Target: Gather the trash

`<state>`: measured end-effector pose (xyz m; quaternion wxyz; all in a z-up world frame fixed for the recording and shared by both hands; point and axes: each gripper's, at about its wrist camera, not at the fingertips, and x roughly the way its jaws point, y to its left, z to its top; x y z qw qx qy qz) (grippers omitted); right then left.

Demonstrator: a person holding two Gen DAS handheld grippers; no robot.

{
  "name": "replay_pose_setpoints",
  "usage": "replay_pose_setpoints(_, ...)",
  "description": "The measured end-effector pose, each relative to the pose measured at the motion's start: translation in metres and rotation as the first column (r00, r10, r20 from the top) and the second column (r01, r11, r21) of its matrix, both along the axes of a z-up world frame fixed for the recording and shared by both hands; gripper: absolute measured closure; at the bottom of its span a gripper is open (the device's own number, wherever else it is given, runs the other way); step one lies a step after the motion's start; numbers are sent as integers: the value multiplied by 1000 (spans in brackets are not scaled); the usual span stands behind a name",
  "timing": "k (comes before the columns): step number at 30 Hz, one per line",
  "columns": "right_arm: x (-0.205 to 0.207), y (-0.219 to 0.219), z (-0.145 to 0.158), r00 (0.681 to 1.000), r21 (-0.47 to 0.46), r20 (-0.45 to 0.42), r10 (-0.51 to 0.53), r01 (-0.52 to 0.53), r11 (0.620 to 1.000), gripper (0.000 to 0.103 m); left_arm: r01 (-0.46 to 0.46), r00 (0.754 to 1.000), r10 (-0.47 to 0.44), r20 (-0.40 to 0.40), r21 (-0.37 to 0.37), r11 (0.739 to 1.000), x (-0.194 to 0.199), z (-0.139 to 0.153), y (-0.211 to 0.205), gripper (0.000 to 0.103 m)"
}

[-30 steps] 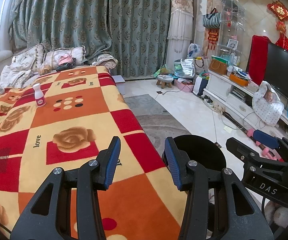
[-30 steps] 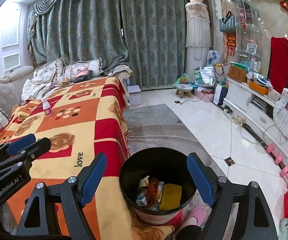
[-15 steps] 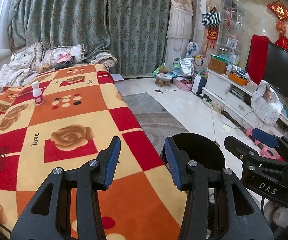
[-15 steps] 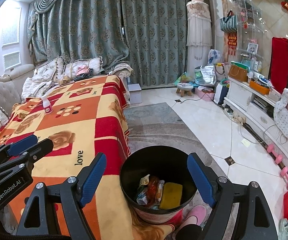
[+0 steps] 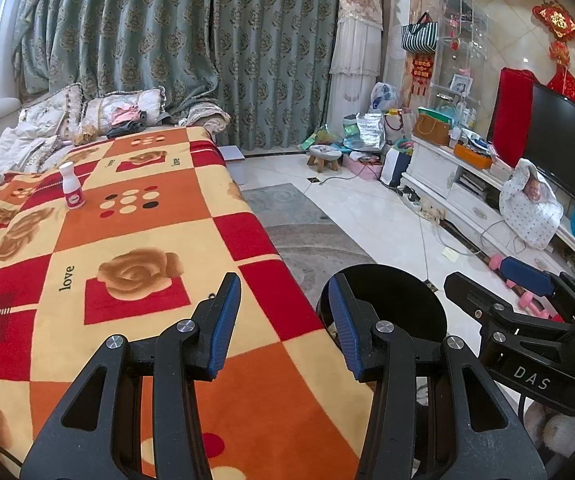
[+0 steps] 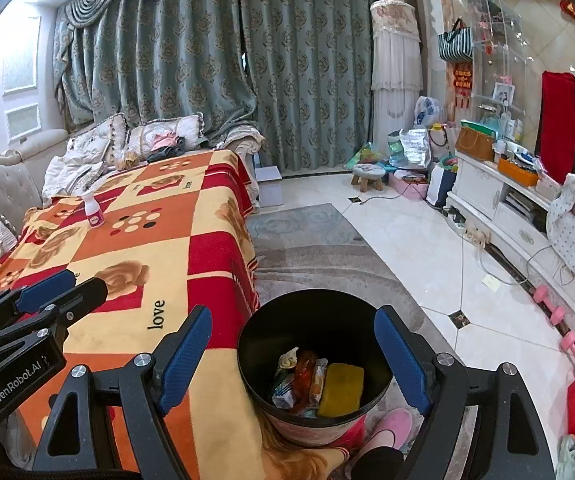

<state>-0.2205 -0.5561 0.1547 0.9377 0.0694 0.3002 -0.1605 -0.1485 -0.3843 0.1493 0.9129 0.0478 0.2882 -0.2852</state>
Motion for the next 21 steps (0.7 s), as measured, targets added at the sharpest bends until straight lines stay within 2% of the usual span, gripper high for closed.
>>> replay_pose_setpoints(21, 1, -7, -1, 1000, 4, -12, -6, 6, 1000, 20, 31, 1000, -31, -3, 3, 1000, -2, -1, -18, 59)
